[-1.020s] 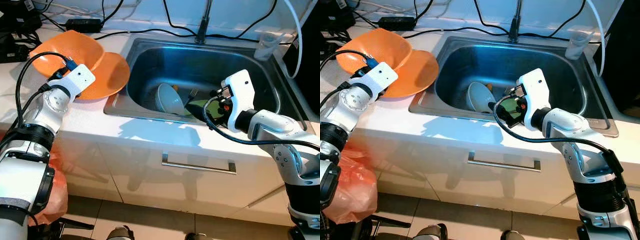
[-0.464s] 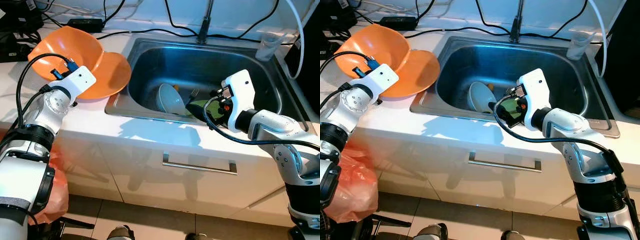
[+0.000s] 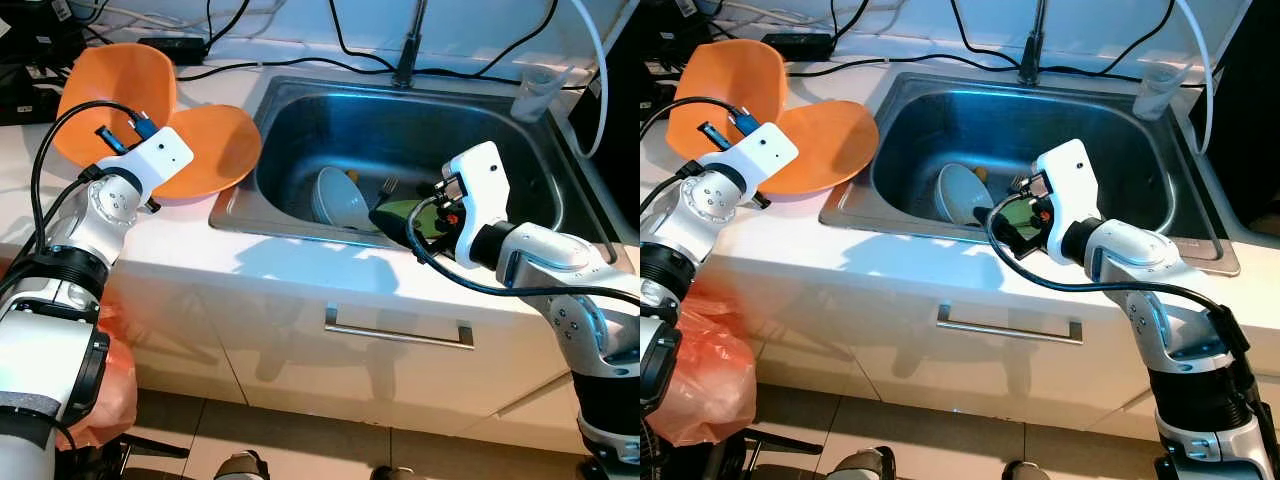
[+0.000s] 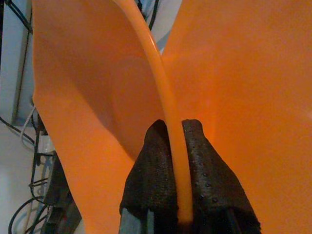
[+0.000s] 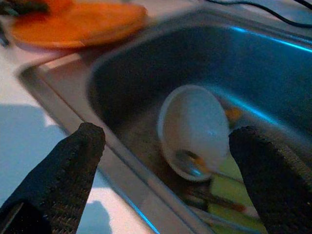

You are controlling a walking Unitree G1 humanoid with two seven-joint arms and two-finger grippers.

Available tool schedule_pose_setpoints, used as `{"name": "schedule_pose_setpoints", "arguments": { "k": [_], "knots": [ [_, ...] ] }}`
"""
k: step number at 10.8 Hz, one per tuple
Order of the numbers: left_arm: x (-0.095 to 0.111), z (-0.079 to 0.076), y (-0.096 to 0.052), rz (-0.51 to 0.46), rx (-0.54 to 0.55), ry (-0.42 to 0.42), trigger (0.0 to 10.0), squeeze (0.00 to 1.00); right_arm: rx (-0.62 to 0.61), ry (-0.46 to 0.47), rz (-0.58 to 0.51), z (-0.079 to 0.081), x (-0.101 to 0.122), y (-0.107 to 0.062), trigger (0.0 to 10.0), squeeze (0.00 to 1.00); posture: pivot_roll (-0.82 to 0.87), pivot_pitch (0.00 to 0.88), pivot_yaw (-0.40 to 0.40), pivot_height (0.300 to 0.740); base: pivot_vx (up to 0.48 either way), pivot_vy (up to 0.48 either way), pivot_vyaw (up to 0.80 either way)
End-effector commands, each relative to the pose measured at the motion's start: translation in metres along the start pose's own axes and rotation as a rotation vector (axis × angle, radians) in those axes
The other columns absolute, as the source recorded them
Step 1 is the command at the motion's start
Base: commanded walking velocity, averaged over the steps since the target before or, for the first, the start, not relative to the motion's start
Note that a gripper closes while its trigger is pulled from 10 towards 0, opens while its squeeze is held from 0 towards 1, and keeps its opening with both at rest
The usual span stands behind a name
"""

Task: Kitchen organization

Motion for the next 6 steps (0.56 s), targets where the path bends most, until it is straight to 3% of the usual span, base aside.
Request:
{"name": "schedule_pose_setpoints", "arguments": {
  "k": [1,4,6],
  "knots": [
    [0.003,-0.002,0.001,-0.005,-0.01,0.009,0.0,0.0,0.049,-0.004,-0.04,0.008,0.009,-0.004,10.0,0.0,-0.05,0.112,0.018,0.74,0.0,0.0,0.0],
    [0.013,-0.001,0.002,-0.055,0.003,0.024,0.0,0.0,0.08,-0.006,-0.05,0.014,0.01,-0.005,10.0,0.0,-0.05,0.112,0.021,0.74,0.0,0.0,0.0],
    [0.029,0.009,0.002,-0.119,0.08,0.067,0.0,0.0,0.115,-0.009,-0.072,0.02,0.014,-0.006,10.0,0.0,-0.05,0.107,0.02,0.74,0.0,0.0,0.0]
  ]
}}
Point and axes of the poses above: a point about 5 cm out from each wrist's last joint towards the gripper, its own y axis pointing out of the wrist towards the gripper, its own x axis along the axis of the wrist's last joint, z = x × y, the point moved 3 cm from there along y, pointing out of the wrist towards the gripper, and after that the axes turned 14 degrees about y, right-handed, at the moved point
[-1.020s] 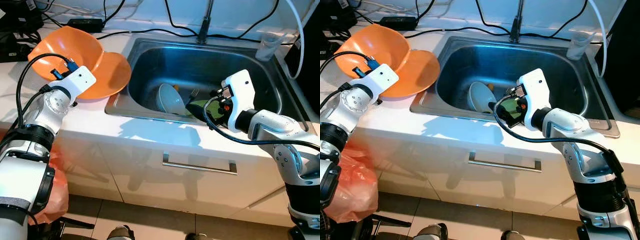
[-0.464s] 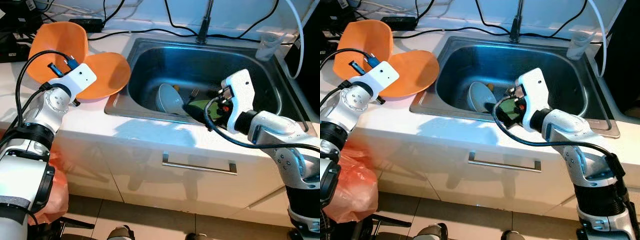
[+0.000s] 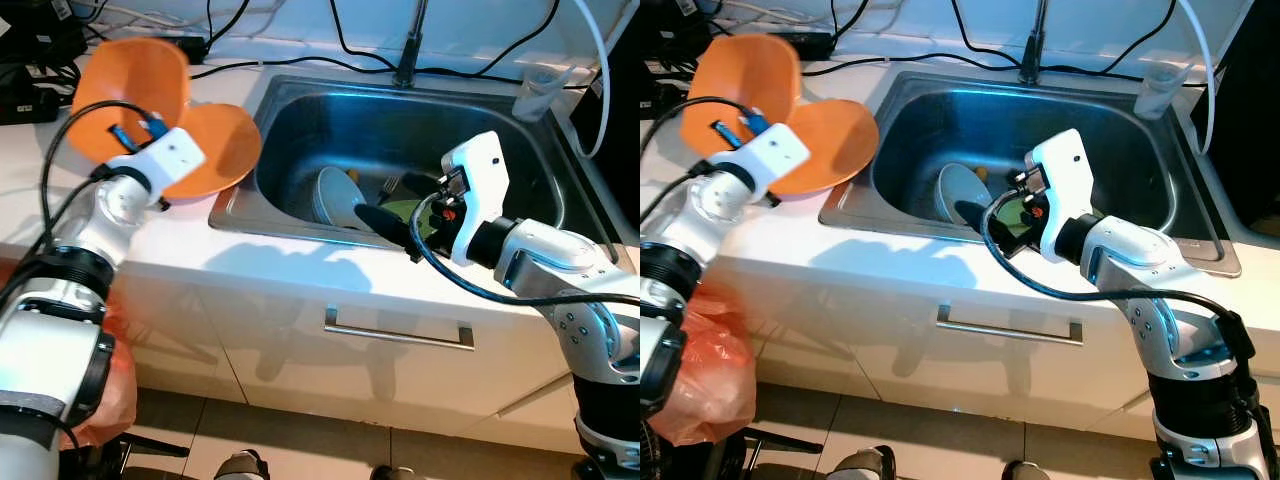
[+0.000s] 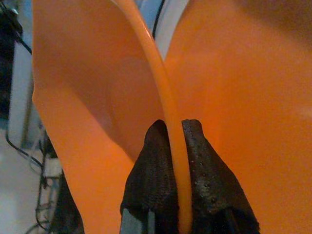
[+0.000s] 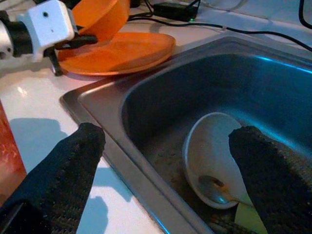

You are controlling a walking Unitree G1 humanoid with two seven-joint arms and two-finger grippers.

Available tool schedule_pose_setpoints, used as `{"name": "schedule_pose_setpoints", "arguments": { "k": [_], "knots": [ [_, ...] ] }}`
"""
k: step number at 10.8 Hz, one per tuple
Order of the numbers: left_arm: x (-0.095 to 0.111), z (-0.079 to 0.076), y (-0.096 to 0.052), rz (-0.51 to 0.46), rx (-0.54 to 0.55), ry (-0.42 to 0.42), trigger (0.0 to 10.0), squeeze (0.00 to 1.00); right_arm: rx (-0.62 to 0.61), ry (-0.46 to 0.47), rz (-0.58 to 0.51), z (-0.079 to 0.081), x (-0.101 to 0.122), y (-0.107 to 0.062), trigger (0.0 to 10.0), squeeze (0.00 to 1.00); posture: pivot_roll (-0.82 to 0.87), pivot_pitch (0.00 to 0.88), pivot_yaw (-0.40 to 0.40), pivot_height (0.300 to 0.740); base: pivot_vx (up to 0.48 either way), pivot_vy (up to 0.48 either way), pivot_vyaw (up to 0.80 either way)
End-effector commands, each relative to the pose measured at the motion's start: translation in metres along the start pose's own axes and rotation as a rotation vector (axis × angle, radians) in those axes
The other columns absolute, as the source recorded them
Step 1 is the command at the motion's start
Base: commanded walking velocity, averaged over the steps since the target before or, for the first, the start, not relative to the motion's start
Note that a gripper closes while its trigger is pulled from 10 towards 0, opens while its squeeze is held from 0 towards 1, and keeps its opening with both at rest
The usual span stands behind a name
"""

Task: Kitchen organization

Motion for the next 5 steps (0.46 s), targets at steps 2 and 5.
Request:
{"name": "schedule_pose_setpoints", "arguments": {
  "k": [2,5],
  "knots": [
    [0.032,0.027,0.004,-0.127,0.14,0.018,0.0,0.0,0.023,-0.007,-0.023,0.003,0.004,-0.002,10.0,0.0,-0.05,0.104,0.021,0.74,0.0,0.0,0.0],
    [0.087,0.028,0.001,-0.325,0.226,-0.035,0.0,0.0,-0.012,-0.019,-0.03,-0.002,0.006,-0.006,10.0,0.0,-0.05,0.096,0.023,0.74,0.0,0.0,0.0]
  ]
}}
Point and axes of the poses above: a point about 5 cm out from each wrist's last joint towards the gripper, its own y axis pointing out of the wrist towards the gripper, its own x axis along the axis of the wrist's last joint, z = x × y, the point moved 3 cm from there along y, pointing out of the wrist towards the gripper, and after that the axes turned 14 degrees about y, right-handed, at the moved point
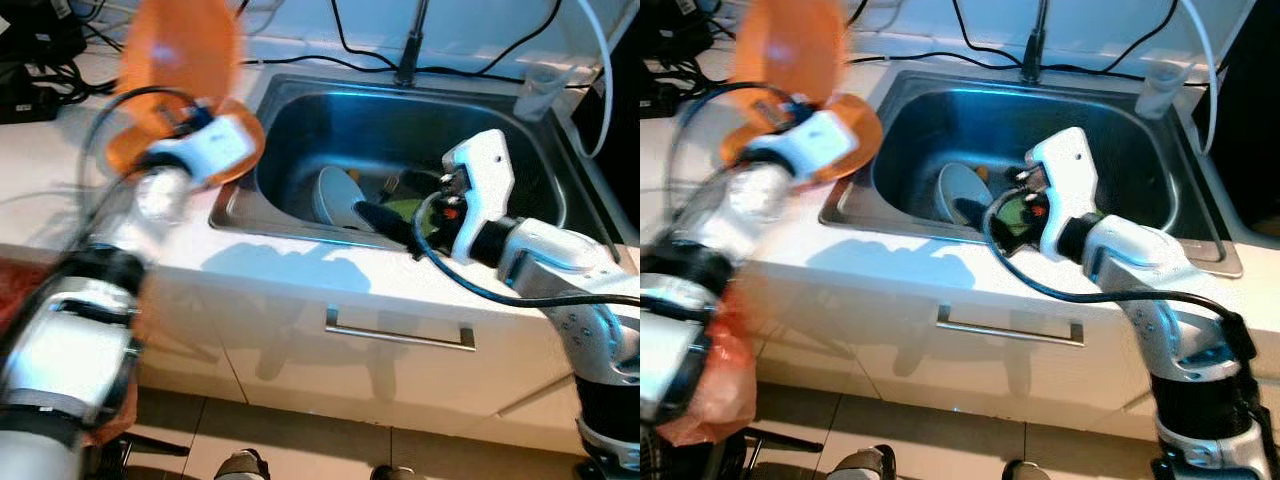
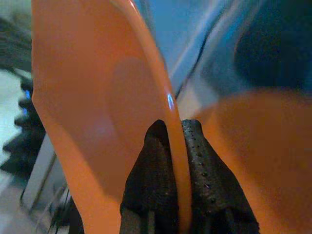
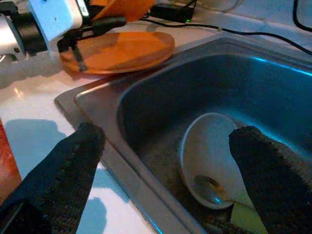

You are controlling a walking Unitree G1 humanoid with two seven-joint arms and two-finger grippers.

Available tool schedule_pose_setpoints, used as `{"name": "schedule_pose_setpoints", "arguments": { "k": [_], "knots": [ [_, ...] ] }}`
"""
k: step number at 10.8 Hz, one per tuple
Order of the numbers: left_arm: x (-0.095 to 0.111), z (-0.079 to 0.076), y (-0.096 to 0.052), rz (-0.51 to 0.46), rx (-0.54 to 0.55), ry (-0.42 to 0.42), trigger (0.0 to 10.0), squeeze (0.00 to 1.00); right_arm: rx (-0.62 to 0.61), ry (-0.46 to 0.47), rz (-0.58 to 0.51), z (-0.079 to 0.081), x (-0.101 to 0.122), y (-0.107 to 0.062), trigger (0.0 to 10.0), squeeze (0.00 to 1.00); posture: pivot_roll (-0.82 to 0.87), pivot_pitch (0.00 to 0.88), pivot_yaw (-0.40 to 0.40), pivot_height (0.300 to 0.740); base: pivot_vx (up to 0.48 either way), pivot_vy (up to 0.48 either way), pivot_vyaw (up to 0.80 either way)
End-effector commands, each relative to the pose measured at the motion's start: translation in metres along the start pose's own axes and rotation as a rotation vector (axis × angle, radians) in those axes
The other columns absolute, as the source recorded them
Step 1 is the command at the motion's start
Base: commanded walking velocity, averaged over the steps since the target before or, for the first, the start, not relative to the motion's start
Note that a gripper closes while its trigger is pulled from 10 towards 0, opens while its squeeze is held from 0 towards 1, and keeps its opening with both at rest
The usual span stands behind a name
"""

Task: Kitchen organization

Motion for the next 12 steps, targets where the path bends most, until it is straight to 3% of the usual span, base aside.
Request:
{"name": "schedule_pose_setpoints", "arguments": {
  "k": [1,3,6,8,12],
  "knots": [
    [0.025,0.014,0.007,-0.093,0.069,-0.01,0.0,0.0,-0.024,-0.017,-0.026,-0.004,0.006,-0.006,10.0,0.0,-0.06,0.095,0.027,0.74,0.0,0.0,0.0],
    [0.055,0.007,0.01,-0.181,0.069,-0.048,0.0,0.0,-0.069,-0.02,-0.028,-0.01,0.006,-0.013,10.0,0.0,-0.07,0.093,0.03,0.74,0.0,0.0,0.0],
    [0.083,-0.002,0.009,-0.279,0.06,-0.078,0.0,0.0,-0.17,-0.04,-0.022,-0.024,0.009,-0.025,10.0,0.0,-0.08,0.092,0.031,0.74,0.0,0.0,0.0],
    [0.114,-0.013,0.005,-0.386,0.052,-0.142,0.0,0.0,-0.296,-0.06,0.02,-0.039,0.006,-0.035,10.0,0.0,-0.11,0.095,0.038,0.74,0.0,0.0,0.0],
    [0.122,-0.03,0.003,-0.376,0.013,-0.271,0.0,0.0,-0.375,-0.072,0.029,-0.047,0.008,-0.047,10.0,0.0,-0.15,0.109,0.048,0.74,0.0,0.0,0.0]
  ]
}}
Point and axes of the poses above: a point about 5 cm out from each wrist's last joint towards the gripper, its own y axis pointing out of the wrist towards the gripper, its own x axis along the axis of the wrist's last joint, z = x × y, the point moved 3 cm from there along y, pointing out of the wrist towards the gripper, and after that the axes turned 14 degrees about y, right-handed, at the moved point
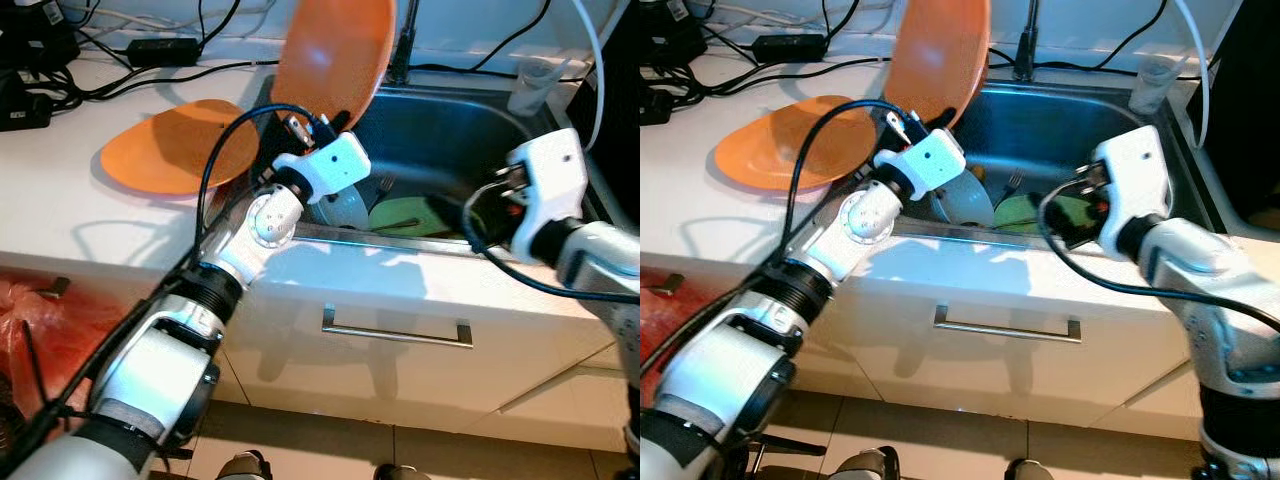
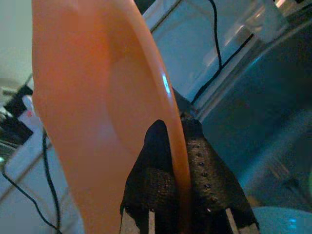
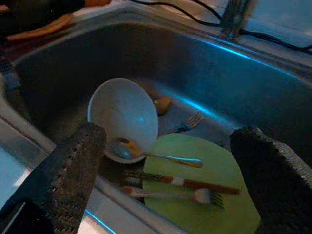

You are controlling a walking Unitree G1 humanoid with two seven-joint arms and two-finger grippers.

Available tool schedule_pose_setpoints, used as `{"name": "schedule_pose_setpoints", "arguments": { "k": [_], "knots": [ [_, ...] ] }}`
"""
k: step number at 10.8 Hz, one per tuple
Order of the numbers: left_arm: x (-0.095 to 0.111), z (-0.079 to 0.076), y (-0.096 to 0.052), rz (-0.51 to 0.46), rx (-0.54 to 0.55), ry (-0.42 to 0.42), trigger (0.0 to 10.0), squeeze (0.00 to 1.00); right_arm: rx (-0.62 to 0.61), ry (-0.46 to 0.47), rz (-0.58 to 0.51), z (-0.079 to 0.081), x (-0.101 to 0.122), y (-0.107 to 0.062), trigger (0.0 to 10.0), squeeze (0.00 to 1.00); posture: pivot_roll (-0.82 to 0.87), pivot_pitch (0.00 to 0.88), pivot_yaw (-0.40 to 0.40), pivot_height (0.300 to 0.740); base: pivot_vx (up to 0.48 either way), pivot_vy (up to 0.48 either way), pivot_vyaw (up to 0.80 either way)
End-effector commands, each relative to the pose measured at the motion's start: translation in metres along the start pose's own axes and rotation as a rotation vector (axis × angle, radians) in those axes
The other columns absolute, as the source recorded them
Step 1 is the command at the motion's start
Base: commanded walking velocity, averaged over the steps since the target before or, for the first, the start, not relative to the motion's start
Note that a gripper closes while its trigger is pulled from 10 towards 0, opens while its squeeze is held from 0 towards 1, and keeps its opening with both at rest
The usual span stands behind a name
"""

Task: Kitchen organization

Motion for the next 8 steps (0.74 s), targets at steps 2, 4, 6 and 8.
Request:
{"name": "schedule_pose_setpoints", "arguments": {
  "k": [2,4,6,8],
  "knots": [
    [0.008,-0.005,0.004,-0.019,-0.004,-0.052,0.4,0.0,-0.07,-0.02,0.003,-0.009,0.002,-0.01,10.0,0.0,-0.19,0.12,0.057,0.74,0.0,0.0,0.0],
    [0.017,-0.021,0.006,-0.027,-0.044,-0.102,1.6,0.0,-0.099,-0.021,0.008,-0.011,0.002,-0.019,10.0,0.0,-0.22,0.13,0.06,0.74,0.0,0.0,0.0],
    [0.024,-0.039,0.007,-0.043,-0.108,-0.125,3.2,0.0,-0.108,-0.022,0.016,-0.012,0.001,-0.023,10.0,0.0,-0.23,0.136,0.061,0.74,0.0,0.0,0.0],
    [0.024,-0.049,0.006,-0.023,-0.151,-0.145,4.9,0.0,-0.1,-0.019,0.015,-0.01,0.001,-0.022,10.0,0.0,-0.23,0.142,0.059,0.74,0.0,0.0,0.0]
  ]
}}
Point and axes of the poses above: a point about 5 cm out from each wrist's last joint towards the gripper, its own y axis pointing out of the wrist towards the gripper, its own x axis along the axis of the wrist's last joint, z = x × y, the point moved 3 cm from there along y, pointing out of the wrist towards the gripper, and after that the axes turned 14 degrees about y, right-handed, at the moved point
